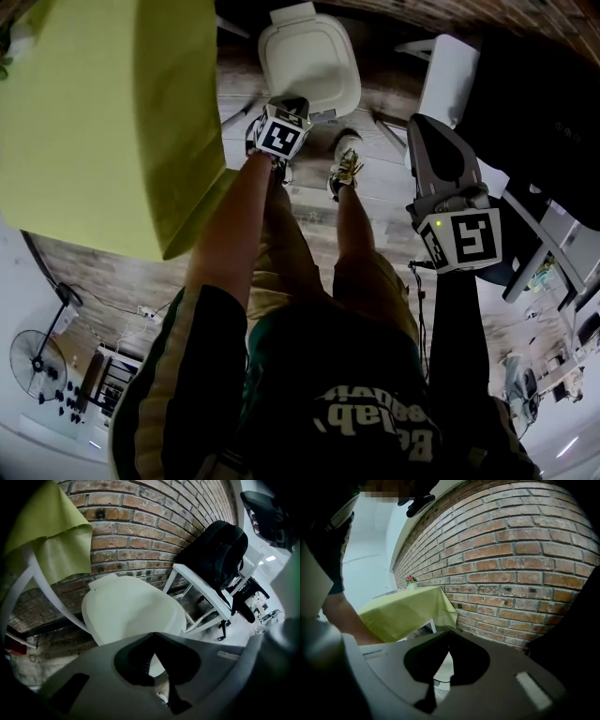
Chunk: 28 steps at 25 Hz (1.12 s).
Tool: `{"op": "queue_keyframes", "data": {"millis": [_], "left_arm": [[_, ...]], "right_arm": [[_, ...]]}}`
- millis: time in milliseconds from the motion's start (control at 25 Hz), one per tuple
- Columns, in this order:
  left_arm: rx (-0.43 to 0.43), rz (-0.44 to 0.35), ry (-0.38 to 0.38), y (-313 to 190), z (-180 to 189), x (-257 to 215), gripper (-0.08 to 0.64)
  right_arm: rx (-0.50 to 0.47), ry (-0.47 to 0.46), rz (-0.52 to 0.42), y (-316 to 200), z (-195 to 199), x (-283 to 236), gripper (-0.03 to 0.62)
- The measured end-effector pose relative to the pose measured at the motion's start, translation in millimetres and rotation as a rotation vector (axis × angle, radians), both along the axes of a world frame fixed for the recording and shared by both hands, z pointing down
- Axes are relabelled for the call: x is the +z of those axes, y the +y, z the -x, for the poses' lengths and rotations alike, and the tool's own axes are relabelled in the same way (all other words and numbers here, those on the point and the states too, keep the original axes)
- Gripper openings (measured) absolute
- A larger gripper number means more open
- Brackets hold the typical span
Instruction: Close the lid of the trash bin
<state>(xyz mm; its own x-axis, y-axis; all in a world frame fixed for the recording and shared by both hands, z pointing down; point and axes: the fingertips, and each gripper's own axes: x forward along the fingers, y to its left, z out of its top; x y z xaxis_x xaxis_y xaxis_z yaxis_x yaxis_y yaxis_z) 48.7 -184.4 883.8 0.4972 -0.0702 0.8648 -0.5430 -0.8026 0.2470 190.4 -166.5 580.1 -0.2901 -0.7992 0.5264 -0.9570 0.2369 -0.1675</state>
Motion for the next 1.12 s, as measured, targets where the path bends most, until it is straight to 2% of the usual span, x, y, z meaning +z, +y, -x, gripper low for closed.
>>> {"op": "queue_keyframes", "data": {"millis": [360, 560, 880, 1120], "left_arm": [[0.015, 0.043, -0.067, 14.0, 19.4, 19.8, 0.006], [0.01, 0.046, -0.064, 14.9, 22.3, 18.8, 0.006], [0.007, 0.029, -0.065, 16.0, 22.9, 21.6, 0.006], [0.044, 0.004, -0.076, 15.0, 21.6, 21.7, 0.005]], "right_arm": [[-0.011, 0.005, 0.016, 1.6, 2.1, 8.5, 0.011], [-0.012, 0.002, 0.013, -0.8, 3.3, 7.6, 0.011], [-0.008, 0.007, 0.02, 2.2, 0.0, 11.1, 0.011], [-0.005, 0.0, 0.019, -0.2, 1.0, 11.3, 0.011]]}}
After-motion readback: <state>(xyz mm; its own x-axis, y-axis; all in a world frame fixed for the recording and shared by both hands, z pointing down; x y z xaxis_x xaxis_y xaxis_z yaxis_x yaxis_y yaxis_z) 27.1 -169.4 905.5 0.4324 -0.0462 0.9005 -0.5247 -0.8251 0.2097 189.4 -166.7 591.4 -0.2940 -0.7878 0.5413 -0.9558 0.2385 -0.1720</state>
